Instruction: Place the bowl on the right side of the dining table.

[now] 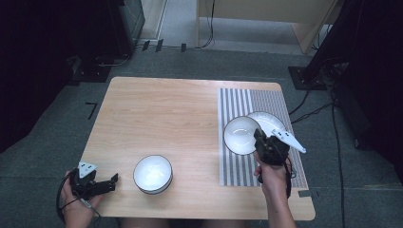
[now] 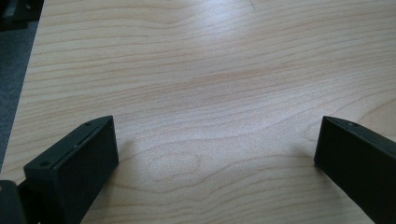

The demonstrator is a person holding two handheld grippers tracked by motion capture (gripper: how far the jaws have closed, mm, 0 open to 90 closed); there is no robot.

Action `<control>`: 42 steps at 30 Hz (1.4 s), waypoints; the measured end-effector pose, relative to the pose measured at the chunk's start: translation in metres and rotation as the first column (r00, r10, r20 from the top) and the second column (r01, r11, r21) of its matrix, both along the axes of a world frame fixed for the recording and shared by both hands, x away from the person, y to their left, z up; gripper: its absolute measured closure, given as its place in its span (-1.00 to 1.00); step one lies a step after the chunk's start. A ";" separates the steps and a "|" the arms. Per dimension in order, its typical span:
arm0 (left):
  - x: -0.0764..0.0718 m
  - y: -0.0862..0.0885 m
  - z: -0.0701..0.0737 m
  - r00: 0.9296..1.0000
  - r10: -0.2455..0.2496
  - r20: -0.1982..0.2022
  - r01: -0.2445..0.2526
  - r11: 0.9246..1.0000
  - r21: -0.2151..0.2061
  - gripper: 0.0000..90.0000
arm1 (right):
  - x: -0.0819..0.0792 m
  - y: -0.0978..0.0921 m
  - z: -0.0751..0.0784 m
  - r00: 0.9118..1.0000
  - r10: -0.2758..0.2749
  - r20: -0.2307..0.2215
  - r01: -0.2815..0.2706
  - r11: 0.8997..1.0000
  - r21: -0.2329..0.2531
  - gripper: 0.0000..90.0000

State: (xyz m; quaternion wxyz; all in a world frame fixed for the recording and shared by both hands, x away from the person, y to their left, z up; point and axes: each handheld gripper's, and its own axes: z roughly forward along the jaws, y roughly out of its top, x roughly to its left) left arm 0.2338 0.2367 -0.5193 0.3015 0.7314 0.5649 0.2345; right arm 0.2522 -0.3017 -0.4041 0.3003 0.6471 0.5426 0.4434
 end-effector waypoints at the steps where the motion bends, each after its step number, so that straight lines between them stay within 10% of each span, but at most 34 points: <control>1: 0.000 0.000 0.000 1.000 -0.001 0.000 0.001 1.000 0.000 -1.00 | 0.001 -0.002 0.000 1.000 -0.005 0.001 0.005 1.000 0.002 0.85; 42: 0.000 0.000 0.000 1.000 -0.004 -0.001 0.004 1.000 -0.002 -1.00 | 0.031 -0.074 -0.051 0.975 -0.199 -0.095 0.200 0.980 0.007 0.85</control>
